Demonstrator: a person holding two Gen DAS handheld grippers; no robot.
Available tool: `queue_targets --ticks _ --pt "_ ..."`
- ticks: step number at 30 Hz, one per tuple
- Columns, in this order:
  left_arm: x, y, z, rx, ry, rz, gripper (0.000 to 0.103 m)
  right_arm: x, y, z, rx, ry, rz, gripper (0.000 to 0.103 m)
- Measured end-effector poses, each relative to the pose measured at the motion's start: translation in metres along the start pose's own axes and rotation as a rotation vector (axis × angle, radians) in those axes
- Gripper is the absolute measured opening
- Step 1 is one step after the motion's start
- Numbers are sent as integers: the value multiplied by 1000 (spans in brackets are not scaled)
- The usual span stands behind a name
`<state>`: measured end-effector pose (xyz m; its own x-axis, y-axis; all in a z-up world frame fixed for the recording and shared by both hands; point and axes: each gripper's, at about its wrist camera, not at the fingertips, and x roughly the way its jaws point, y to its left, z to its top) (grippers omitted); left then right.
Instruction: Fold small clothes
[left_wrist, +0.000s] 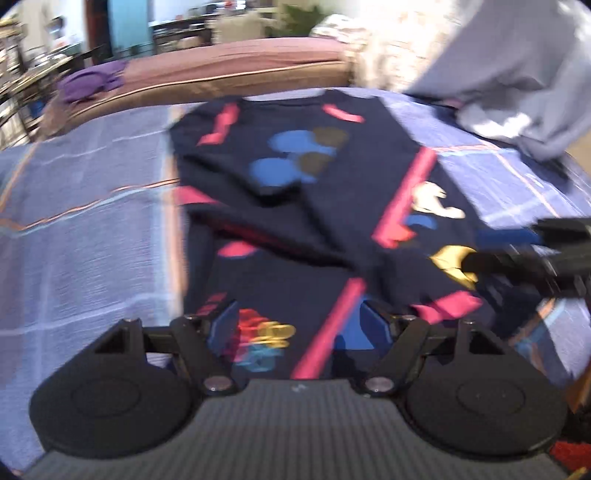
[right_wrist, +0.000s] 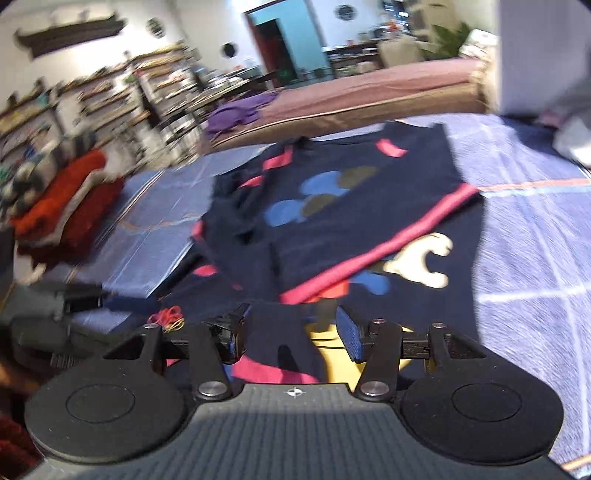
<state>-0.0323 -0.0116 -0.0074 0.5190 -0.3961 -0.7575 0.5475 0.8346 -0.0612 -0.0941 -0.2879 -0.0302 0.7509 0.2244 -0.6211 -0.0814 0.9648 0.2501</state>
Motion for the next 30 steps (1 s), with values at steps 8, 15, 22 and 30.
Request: queue_targets --ticks 8,15,22,30 --pt "-4 37 1 -96 -8 54 75 45 64 -11 -464 109 -144 90" --pt "-3 18 -4 -44 -4 41 84 20 27 -12 -224 72 -215 11" --pt "8 19 -6 -85 29 6 84 -64 -127 -78 913 57 -64 30" --pt "10 13 -4 -61 43 6 86 -104 -124 -82 637 7 -213 70"
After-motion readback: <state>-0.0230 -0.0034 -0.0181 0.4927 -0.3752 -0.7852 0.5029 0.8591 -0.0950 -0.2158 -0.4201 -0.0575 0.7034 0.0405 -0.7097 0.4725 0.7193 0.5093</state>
